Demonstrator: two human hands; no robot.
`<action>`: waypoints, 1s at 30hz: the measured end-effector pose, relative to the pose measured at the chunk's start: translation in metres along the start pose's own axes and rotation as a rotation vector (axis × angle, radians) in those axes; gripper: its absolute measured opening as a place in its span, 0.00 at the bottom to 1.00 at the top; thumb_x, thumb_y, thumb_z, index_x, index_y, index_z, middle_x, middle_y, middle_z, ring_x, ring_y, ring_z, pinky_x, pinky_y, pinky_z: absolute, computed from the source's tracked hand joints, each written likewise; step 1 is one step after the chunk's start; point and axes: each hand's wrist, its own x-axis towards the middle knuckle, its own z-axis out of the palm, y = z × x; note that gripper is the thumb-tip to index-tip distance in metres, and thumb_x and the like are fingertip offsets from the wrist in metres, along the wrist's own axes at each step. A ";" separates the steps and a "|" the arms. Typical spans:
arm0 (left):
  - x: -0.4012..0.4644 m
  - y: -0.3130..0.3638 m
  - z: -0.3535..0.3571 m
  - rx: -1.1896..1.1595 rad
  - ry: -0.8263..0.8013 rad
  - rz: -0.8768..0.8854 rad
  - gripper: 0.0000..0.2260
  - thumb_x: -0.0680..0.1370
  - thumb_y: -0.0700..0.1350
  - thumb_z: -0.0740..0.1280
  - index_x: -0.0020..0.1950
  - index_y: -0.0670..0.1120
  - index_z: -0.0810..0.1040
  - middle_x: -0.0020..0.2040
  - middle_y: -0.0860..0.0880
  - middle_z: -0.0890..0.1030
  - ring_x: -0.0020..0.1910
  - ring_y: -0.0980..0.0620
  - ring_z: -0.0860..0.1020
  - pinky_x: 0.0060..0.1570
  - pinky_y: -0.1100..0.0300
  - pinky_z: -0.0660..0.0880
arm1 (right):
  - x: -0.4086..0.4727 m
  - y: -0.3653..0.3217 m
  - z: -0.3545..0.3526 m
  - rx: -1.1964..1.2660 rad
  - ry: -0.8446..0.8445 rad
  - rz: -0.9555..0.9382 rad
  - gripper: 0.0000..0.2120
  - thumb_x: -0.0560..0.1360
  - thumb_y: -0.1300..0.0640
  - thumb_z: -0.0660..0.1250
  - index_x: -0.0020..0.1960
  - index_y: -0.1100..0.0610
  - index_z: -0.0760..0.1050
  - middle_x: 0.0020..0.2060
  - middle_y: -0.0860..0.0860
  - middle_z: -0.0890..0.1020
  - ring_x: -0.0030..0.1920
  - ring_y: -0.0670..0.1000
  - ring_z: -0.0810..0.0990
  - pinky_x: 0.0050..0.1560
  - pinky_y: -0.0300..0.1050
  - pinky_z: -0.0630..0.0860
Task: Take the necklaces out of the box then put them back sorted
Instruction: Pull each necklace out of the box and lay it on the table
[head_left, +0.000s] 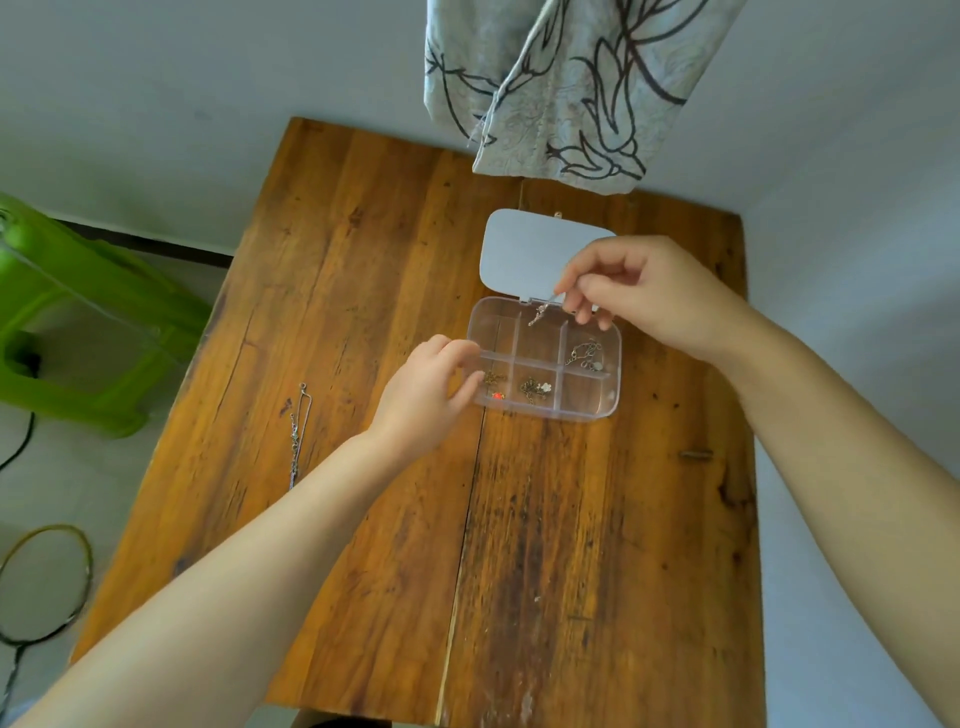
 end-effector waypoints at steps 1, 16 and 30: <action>0.002 0.007 -0.005 -0.073 0.006 -0.005 0.14 0.78 0.45 0.63 0.63 0.47 0.71 0.55 0.50 0.76 0.55 0.54 0.73 0.53 0.56 0.75 | -0.004 -0.006 -0.001 0.024 -0.004 -0.017 0.12 0.77 0.67 0.60 0.44 0.55 0.79 0.37 0.48 0.82 0.37 0.43 0.80 0.36 0.37 0.77; -0.018 0.087 -0.090 -0.816 -0.260 -0.144 0.11 0.79 0.45 0.60 0.47 0.44 0.81 0.38 0.48 0.84 0.40 0.54 0.82 0.47 0.59 0.78 | -0.041 -0.027 0.061 0.333 0.205 0.204 0.11 0.81 0.58 0.56 0.56 0.52 0.77 0.47 0.47 0.82 0.50 0.43 0.82 0.55 0.38 0.79; -0.040 0.029 -0.129 -0.954 -0.255 -0.289 0.09 0.80 0.41 0.60 0.53 0.41 0.79 0.49 0.43 0.84 0.49 0.50 0.83 0.53 0.56 0.79 | -0.048 -0.047 0.187 0.875 0.115 0.263 0.08 0.79 0.62 0.59 0.48 0.61 0.77 0.37 0.51 0.81 0.40 0.47 0.81 0.46 0.39 0.78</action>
